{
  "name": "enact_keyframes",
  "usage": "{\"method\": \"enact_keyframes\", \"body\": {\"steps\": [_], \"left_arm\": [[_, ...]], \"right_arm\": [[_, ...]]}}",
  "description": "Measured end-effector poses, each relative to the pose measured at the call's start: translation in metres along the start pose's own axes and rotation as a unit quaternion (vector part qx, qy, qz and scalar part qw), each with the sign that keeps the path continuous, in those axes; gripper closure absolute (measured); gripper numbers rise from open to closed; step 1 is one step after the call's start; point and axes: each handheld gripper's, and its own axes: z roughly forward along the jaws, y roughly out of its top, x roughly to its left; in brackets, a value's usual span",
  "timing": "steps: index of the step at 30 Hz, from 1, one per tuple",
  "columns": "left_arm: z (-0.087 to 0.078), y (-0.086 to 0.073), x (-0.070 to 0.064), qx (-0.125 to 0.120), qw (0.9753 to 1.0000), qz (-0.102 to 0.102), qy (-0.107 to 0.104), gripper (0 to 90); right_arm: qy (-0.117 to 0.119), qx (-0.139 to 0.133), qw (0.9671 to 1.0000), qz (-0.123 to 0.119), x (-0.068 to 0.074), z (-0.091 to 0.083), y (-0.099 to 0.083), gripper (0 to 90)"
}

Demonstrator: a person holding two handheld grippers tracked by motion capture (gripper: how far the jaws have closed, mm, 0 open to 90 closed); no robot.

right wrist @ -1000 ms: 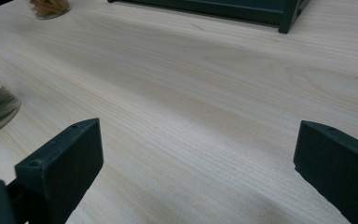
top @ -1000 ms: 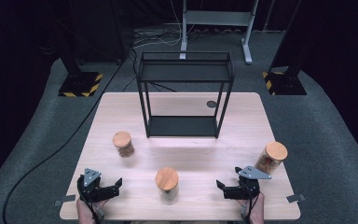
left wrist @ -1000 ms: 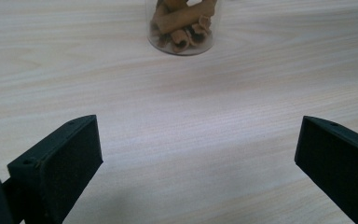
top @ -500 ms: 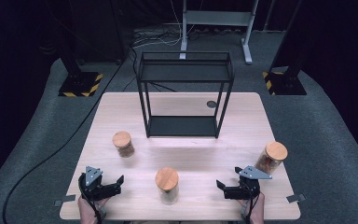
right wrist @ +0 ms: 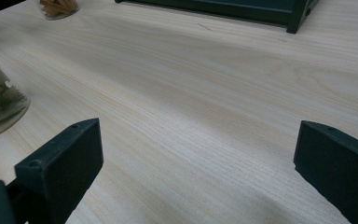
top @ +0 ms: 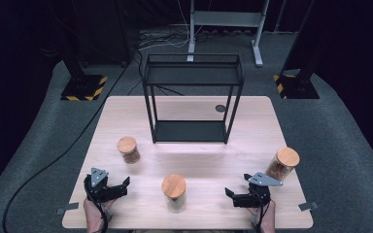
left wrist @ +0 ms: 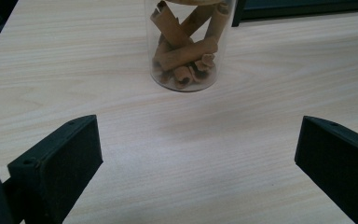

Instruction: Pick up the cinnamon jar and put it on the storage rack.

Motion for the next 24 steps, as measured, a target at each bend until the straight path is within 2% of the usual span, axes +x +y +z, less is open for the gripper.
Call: {"method": "enact_keyframes", "body": {"steps": [6,13,17,19,24], "left_arm": [[0.008,0.005,0.0,0.005,0.9999,0.01,-0.004,0.0],[0.021,0.012,-0.002,0.006,0.9993,0.038,0.003,0.0],[0.028,0.018,0.0,-0.002,0.9994,0.033,0.005,0.0],[0.032,0.024,0.001,-0.001,0.9995,0.03,0.013,0.0],[0.042,0.034,0.001,-0.008,0.9996,0.023,0.013,0.0]], "right_arm": [[-0.01,-0.005,0.9999,0.001,0.0,0.0,0.0,0.5],[-0.008,-0.005,1.0,0.0,0.001,-0.001,0.0,0.4],[-0.009,-0.006,0.9999,0.0,0.001,-0.001,0.0,0.3],[-0.009,-0.006,0.9999,-0.001,0.001,-0.001,0.0,0.3],[-0.009,-0.006,0.9999,-0.001,0.001,-0.001,0.0,0.3]]}}
